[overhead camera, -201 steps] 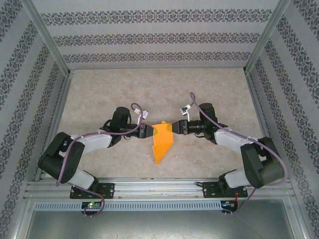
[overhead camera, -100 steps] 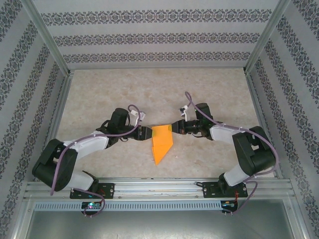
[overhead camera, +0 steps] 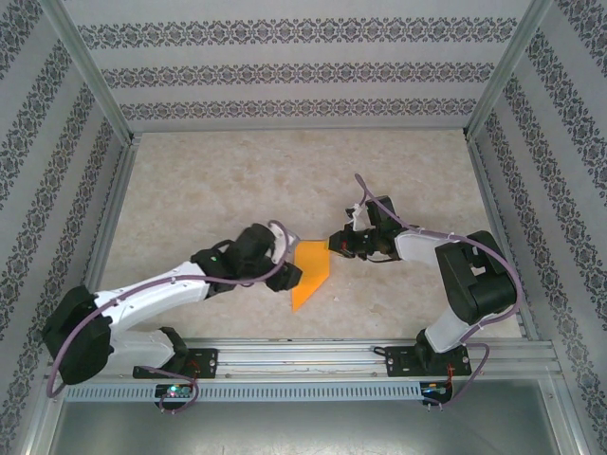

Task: Fold a paper plane with a square sheet of paper (fold left side to right side)
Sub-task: Fold the wing for the fifth time at the center of the table.

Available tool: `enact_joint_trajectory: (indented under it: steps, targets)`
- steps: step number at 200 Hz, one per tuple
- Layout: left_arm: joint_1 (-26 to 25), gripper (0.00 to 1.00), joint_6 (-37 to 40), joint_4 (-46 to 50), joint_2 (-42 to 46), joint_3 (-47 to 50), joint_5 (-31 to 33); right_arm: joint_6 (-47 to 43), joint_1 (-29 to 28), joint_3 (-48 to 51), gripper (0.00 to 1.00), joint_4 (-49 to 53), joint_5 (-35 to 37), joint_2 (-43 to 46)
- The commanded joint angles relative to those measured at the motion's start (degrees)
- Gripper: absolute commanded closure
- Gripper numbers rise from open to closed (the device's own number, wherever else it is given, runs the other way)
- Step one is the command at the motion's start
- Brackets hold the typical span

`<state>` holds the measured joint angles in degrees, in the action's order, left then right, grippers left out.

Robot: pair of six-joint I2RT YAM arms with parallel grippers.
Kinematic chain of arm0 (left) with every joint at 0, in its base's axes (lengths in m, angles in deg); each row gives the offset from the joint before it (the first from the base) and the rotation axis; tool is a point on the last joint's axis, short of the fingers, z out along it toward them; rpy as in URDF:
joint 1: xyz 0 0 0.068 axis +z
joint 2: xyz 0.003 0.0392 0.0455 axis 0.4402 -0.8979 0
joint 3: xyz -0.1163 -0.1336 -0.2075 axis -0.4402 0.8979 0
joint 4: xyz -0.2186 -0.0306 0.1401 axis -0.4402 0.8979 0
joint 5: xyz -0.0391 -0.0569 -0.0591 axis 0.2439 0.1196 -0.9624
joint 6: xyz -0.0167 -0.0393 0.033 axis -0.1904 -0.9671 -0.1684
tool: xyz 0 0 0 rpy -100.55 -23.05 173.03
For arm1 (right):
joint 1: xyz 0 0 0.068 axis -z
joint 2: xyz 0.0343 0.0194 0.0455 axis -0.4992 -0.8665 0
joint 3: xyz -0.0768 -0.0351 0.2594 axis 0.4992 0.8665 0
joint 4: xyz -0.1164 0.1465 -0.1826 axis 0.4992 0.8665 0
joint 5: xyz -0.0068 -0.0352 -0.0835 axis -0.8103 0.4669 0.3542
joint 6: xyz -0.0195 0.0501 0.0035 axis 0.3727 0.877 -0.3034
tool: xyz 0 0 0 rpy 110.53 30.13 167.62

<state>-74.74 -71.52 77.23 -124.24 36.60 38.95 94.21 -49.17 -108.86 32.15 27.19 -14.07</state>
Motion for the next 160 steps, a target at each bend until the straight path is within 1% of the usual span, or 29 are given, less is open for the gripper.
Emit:
enact_joint_trajectory:
  steps: [1,33,60,111,131,160]
  targets:
    - [-6.45,0.50,2.30,7.42,-4.53,-4.66,10.51,3.82,1.09,-2.14,1.00,3.87,1.34,0.58]
    - [-13.69,0.46,1.90,10.70,-12.44,-10.65,16.88,4.04,1.47,-3.64,1.00,6.35,2.03,0.29]
    - [-16.86,0.42,1.25,12.97,-18.53,-14.73,20.14,4.30,1.56,-4.18,1.00,6.86,2.22,0.30]
    - [-18.96,0.38,-0.52,17.99,-26.74,-20.55,27.79,4.36,1.47,-4.31,1.00,6.93,2.04,-0.24]
    - [-19.13,0.37,-0.78,19.72,-28.96,-22.05,29.69,4.31,1.47,-4.36,1.00,6.78,2.12,-0.66]
    - [-19.14,0.38,-1.77,21.37,-31.37,-23.41,32.08,4.36,1.38,-4.58,1.00,6.85,2.04,-1.21]
